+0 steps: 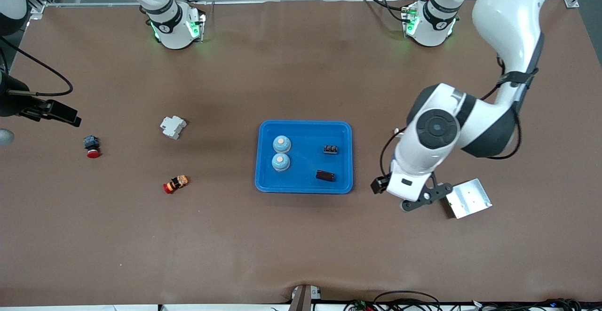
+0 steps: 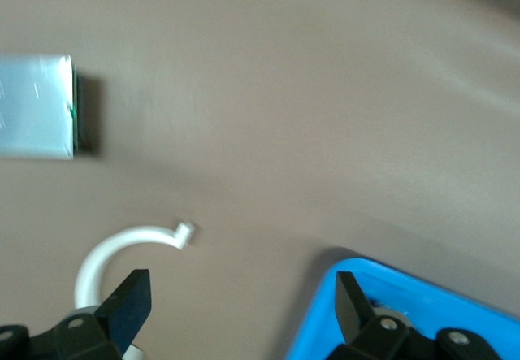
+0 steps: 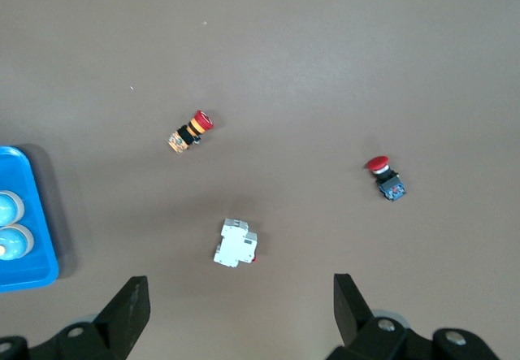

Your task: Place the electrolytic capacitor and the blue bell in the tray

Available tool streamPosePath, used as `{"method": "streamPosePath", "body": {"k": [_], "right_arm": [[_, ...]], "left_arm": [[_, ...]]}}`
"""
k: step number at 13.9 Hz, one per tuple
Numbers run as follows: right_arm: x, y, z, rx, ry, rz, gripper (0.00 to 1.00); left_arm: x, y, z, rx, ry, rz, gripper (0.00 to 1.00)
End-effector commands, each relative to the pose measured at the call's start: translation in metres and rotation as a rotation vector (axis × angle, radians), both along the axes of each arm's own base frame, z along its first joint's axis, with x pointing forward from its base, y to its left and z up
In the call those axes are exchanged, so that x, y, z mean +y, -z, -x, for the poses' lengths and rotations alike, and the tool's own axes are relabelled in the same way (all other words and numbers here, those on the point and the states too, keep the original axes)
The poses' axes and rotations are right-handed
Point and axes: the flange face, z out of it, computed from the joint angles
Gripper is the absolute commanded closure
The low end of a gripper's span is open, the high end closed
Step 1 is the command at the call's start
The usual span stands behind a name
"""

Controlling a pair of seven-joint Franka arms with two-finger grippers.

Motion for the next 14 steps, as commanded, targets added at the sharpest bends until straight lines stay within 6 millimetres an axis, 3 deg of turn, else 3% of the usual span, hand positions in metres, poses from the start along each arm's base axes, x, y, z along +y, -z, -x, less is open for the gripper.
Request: {"method": "streamPosePath", "body": {"k": [1, 4, 7, 9, 11, 14], "right_arm": [[-0.005, -0.007, 0.008, 0.002, 0.004, 0.005, 0.00], [-0.009, -0.017, 0.010, 0.008, 0.007, 0.019, 0.00], [-0.016, -0.040, 0.017, 0.020, 0.021, 0.027, 0.00], [-0.023, -0.042, 0.019, 0.020, 0.022, 0.027, 0.00], [-0.044, -0.042, 0.021, 0.020, 0.056, 0.013, 0.00], [-0.047, -0.044, 0.022, 0.018, 0.013, 0.011, 0.00]], "left_arm": [[0.051, -0.012, -0.010, 0.020, 0.183, -0.005, 0.00], [0.088, -0.021, -0.019, 0.008, 0.244, -0.031, 0.00], [0.127, -0.040, -0.025, -0.010, 0.277, -0.032, 0.00], [0.135, -0.051, -0.023, -0.020, 0.288, -0.032, 0.00], [0.143, -0.064, -0.018, -0.033, 0.294, -0.026, 0.00], [0.160, -0.086, -0.007, -0.047, 0.301, -0.005, 0.00]]}}
